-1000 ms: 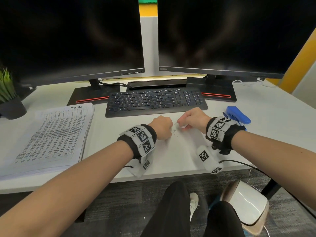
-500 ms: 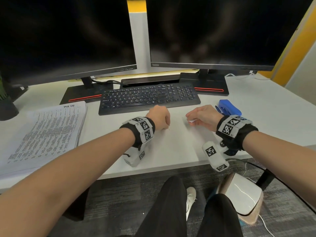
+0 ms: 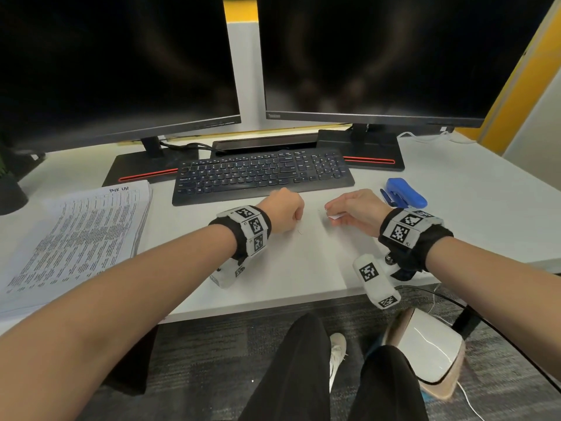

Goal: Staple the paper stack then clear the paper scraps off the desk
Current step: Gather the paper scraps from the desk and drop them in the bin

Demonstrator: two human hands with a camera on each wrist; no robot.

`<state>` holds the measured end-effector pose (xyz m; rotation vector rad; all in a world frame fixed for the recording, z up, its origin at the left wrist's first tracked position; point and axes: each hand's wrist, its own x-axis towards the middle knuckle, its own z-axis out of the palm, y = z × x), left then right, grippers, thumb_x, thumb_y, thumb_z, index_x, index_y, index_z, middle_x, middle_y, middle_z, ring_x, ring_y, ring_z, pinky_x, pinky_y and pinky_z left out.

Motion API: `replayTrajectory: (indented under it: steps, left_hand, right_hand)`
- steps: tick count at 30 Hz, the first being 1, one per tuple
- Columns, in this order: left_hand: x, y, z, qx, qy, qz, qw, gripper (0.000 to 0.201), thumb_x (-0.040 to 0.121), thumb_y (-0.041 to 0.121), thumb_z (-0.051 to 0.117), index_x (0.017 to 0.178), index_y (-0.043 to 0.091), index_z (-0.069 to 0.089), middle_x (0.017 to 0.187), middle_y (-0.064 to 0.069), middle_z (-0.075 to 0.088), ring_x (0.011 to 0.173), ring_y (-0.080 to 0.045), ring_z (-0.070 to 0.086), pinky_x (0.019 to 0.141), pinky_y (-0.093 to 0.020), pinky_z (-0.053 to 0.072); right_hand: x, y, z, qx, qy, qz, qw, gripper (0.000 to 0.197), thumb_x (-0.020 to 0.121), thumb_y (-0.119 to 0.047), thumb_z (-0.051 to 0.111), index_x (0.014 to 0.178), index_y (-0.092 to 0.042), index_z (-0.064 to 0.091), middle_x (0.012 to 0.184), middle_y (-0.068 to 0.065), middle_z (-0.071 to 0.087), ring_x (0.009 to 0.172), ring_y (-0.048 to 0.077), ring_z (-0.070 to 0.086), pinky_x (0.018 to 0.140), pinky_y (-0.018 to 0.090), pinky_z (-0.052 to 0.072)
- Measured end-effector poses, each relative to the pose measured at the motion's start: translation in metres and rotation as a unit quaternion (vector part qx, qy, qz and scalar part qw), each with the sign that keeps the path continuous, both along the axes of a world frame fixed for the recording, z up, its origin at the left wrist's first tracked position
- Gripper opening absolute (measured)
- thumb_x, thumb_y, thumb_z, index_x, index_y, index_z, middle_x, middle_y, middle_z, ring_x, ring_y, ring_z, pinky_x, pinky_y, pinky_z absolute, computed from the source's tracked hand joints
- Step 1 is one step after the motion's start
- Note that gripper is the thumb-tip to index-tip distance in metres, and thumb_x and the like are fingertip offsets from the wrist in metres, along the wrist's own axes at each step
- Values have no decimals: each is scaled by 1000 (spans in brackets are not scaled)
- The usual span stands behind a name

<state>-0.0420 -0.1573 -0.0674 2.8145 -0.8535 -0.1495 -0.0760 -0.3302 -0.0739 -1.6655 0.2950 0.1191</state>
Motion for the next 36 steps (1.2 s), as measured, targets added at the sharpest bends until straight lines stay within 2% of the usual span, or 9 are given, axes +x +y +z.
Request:
replayTrajectory:
  steps: [4, 8, 12, 14, 18, 22, 27, 33, 36]
  left_hand:
    - [6, 4, 1, -2, 16, -14, 1000, 17, 83, 16, 63, 95, 11, 74, 97, -3, 73, 88, -18, 64, 80, -26, 49]
    - [8, 1, 1, -7, 1, -14, 1000, 13, 81, 12, 66, 90, 9, 75, 91, -4, 74, 80, -17, 60, 79, -27, 51]
    - [10, -2, -1, -1, -6, -3, 1000, 16, 81, 5, 60, 85, 12, 74, 86, -3, 71, 89, -24, 66, 83, -33, 55]
    - [10, -3, -4, 7, -11, 0, 1000, 18, 82, 4, 57, 89, 13, 72, 96, -5, 70, 94, -27, 65, 84, -34, 54]
    - [7, -7, -7, 50, -33, -10, 998, 28, 86, 1, 50, 107, 11, 65, 113, -11, 62, 104, -33, 60, 84, -35, 50]
    - [7, -9, -10, 92, -64, -38, 993, 27, 86, 2, 46, 107, 6, 64, 115, -15, 62, 103, -36, 59, 83, -37, 51]
    - [9, -9, -10, 91, -71, -46, 992, 27, 85, 1, 46, 104, 6, 63, 112, -15, 62, 101, -35, 59, 79, -36, 49]
    - [11, -7, -10, 80, -66, -53, 993, 23, 82, 1, 47, 98, 9, 63, 109, -11, 63, 99, -31, 59, 75, -31, 46]
    - [13, -7, -9, 87, -62, -61, 992, 22, 81, 2, 48, 96, 9, 62, 107, -10, 62, 98, -32, 58, 73, -32, 44]
  right_hand:
    - [-1, -1, 1, 12, 0, -7, 1000, 17, 79, 11, 61, 96, 12, 66, 83, 11, 65, 71, 19, 61, 55, 17, 58]
    - [-3, 0, -1, 34, 4, -19, 999, 8, 79, 13, 61, 82, 6, 66, 83, 12, 64, 71, 19, 61, 57, 19, 57]
    - [-4, 1, -5, 37, 3, -21, 999, 9, 78, 13, 61, 83, 8, 66, 82, 11, 64, 71, 19, 60, 57, 19, 57]
    - [-5, 1, -5, 41, 4, -21, 999, 10, 79, 13, 61, 78, 5, 65, 82, 11, 64, 71, 19, 60, 56, 19, 57]
    - [-4, 2, -5, 48, 8, -24, 999, 11, 79, 13, 61, 76, 3, 65, 84, 11, 64, 72, 19, 60, 55, 18, 57]
    - [-5, 2, -5, 48, 15, -24, 998, 9, 79, 12, 61, 82, 5, 66, 85, 10, 64, 73, 19, 61, 55, 18, 58]
    - [-6, 1, -4, 56, 20, -23, 998, 22, 79, 11, 62, 102, 11, 64, 87, 10, 65, 75, 19, 61, 57, 18, 58]
    - [-10, 1, -3, 70, 21, -23, 997, 23, 80, 12, 60, 103, 12, 63, 87, 10, 64, 76, 18, 61, 56, 18, 58]
    - [-14, 0, -1, 72, 22, -23, 997, 15, 81, 12, 60, 95, 9, 65, 87, 10, 64, 77, 18, 61, 55, 18, 58]
